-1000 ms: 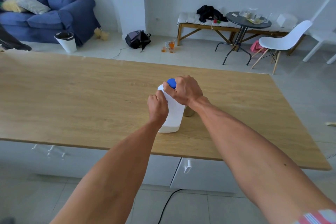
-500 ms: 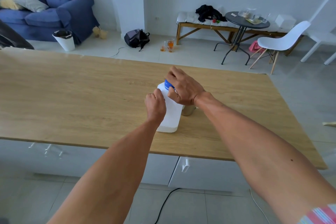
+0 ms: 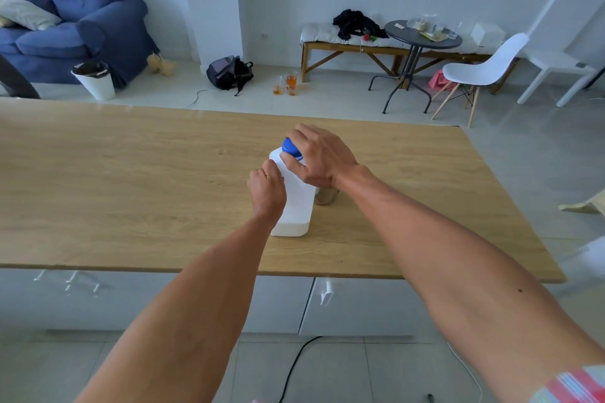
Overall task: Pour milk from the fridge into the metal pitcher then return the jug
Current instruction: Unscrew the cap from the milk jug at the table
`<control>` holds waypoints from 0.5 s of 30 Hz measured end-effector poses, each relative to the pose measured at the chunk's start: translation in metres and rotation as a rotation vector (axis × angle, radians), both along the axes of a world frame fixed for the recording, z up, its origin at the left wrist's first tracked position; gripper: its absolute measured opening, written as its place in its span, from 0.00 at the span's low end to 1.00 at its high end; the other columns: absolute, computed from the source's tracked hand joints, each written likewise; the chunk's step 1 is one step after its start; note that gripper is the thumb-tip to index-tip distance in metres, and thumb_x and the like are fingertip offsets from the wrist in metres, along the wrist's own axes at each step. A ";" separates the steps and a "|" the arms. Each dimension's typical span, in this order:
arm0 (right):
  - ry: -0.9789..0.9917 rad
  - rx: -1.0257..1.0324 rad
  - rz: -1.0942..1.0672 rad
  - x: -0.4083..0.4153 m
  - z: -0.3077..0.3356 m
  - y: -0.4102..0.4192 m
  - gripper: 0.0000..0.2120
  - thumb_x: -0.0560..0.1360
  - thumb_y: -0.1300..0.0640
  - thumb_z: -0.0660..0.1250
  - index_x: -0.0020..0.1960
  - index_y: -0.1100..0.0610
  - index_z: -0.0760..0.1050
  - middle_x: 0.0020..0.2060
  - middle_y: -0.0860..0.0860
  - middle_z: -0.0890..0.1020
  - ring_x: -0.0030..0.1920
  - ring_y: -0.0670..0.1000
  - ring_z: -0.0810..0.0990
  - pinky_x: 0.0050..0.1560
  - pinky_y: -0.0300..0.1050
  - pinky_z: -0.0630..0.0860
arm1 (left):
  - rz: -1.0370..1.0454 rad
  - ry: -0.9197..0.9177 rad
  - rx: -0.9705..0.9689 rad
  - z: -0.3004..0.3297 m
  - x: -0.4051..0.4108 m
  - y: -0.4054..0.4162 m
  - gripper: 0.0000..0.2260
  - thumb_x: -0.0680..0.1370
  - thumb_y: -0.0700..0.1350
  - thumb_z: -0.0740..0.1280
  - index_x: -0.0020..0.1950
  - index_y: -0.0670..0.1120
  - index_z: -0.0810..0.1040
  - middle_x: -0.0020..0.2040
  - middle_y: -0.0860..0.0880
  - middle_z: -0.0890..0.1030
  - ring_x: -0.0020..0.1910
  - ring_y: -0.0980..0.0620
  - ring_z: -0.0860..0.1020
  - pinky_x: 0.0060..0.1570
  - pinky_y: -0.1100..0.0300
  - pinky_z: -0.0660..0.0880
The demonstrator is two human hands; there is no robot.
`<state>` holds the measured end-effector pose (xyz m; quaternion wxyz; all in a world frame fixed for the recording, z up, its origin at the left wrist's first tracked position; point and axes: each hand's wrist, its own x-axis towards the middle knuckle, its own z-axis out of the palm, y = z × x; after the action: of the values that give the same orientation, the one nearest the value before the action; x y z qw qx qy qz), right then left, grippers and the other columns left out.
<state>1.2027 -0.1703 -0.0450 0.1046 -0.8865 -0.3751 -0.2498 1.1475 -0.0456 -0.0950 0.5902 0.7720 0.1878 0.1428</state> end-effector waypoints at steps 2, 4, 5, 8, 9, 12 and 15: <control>-0.002 0.025 0.053 -0.001 -0.002 -0.001 0.15 0.80 0.49 0.61 0.53 0.61 0.77 0.44 0.54 0.77 0.40 0.55 0.72 0.41 0.50 0.73 | 0.001 -0.013 -0.005 0.000 -0.001 0.000 0.18 0.80 0.32 0.54 0.32 0.45 0.56 0.30 0.50 0.60 0.27 0.55 0.59 0.22 0.65 0.58; 0.009 0.058 0.084 -0.003 -0.003 0.000 0.15 0.79 0.53 0.60 0.54 0.64 0.78 0.45 0.56 0.77 0.42 0.56 0.74 0.42 0.52 0.75 | 0.004 -0.022 -0.025 0.001 -0.001 0.000 0.18 0.79 0.32 0.53 0.32 0.45 0.56 0.29 0.51 0.60 0.28 0.55 0.57 0.26 0.62 0.56; 0.013 0.074 0.089 -0.004 -0.003 0.002 0.16 0.78 0.54 0.59 0.55 0.65 0.78 0.45 0.57 0.77 0.43 0.57 0.74 0.43 0.52 0.76 | -0.003 -0.018 -0.025 0.000 0.000 0.001 0.17 0.79 0.33 0.53 0.32 0.45 0.57 0.29 0.50 0.60 0.30 0.53 0.57 0.29 0.59 0.58; 0.031 0.130 0.088 -0.004 0.001 0.002 0.20 0.79 0.56 0.58 0.65 0.67 0.76 0.50 0.60 0.77 0.48 0.58 0.76 0.49 0.48 0.76 | -0.037 0.008 0.037 0.000 -0.001 0.001 0.10 0.78 0.40 0.54 0.35 0.45 0.62 0.35 0.46 0.65 0.38 0.46 0.61 0.39 0.52 0.62; 0.057 0.181 0.068 -0.004 0.002 0.001 0.20 0.80 0.57 0.59 0.67 0.67 0.75 0.52 0.60 0.76 0.50 0.58 0.76 0.50 0.47 0.76 | -0.019 0.003 0.023 0.000 0.000 0.000 0.09 0.75 0.43 0.53 0.34 0.45 0.62 0.34 0.46 0.65 0.39 0.46 0.61 0.39 0.51 0.62; 0.140 0.492 -0.072 -0.004 -0.006 -0.008 0.16 0.79 0.58 0.66 0.64 0.66 0.74 0.56 0.60 0.74 0.49 0.53 0.75 0.49 0.43 0.75 | 0.026 -0.004 0.043 0.000 0.000 0.000 0.10 0.73 0.47 0.52 0.33 0.45 0.60 0.34 0.45 0.66 0.38 0.46 0.62 0.39 0.49 0.64; 0.203 0.806 -0.272 -0.011 -0.028 -0.022 0.14 0.75 0.58 0.72 0.55 0.64 0.74 0.50 0.56 0.76 0.44 0.48 0.74 0.45 0.38 0.74 | -0.001 0.025 -0.063 -0.001 -0.002 -0.001 0.10 0.76 0.45 0.54 0.36 0.44 0.61 0.36 0.45 0.65 0.39 0.47 0.62 0.39 0.51 0.62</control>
<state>1.1921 -0.1925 -0.0733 0.4446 -0.8364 -0.1152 -0.2992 1.1451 -0.0470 -0.0957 0.6121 0.7547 0.1991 0.1269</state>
